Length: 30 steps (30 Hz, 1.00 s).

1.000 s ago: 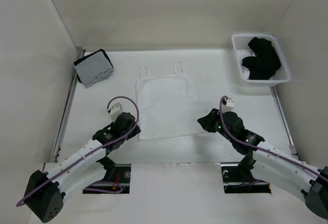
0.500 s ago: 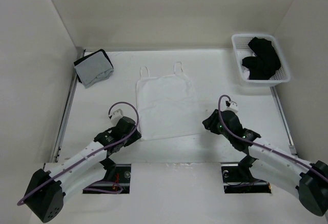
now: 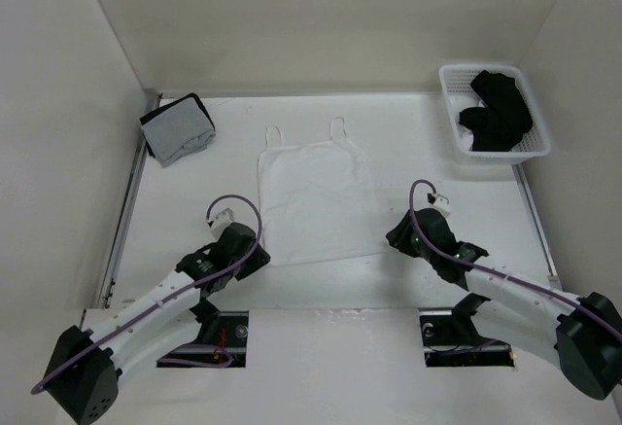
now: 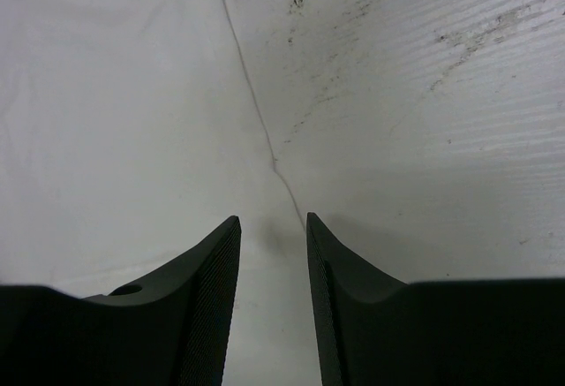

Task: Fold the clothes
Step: Flatten the tank top out, then fold the tank top

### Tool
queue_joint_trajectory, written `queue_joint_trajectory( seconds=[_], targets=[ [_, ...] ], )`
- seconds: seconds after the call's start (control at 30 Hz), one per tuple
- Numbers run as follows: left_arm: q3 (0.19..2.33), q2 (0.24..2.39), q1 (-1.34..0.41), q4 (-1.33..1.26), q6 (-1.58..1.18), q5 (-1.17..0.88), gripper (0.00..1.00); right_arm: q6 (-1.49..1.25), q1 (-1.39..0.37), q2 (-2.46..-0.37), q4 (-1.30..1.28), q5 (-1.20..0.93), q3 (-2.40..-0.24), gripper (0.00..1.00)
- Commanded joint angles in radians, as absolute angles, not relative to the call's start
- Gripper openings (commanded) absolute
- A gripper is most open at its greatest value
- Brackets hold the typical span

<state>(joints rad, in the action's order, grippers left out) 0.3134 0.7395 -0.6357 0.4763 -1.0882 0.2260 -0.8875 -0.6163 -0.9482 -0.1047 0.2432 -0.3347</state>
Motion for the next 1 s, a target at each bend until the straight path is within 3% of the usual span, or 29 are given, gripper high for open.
queue_joint_trajectory(
  seconds=[0.0, 0.47, 0.77, 0.97],
  targets=[
    [0.307, 0.761, -0.642, 0.425, -1.086, 0.207, 0.43, -0.911, -0.614, -0.950, -0.103, 0.255, -0.337, 0.39],
    [0.285, 0.727, -0.605, 0.405, -1.074, 0.192, 0.06, -0.923, -0.636, -0.994, -0.129, 0.241, -0.359, 0.42],
    [0.305, 0.589, -0.527, 0.541, -1.032, 0.198, 0.02, -0.940, -0.653, -0.999, -0.141, 0.229, -0.359, 0.46],
    [0.305, 0.572, -0.518, 0.555, -1.028, 0.195, 0.03, -0.950, -0.683, -1.031, -0.129, 0.198, -0.365, 0.39]
  ],
)
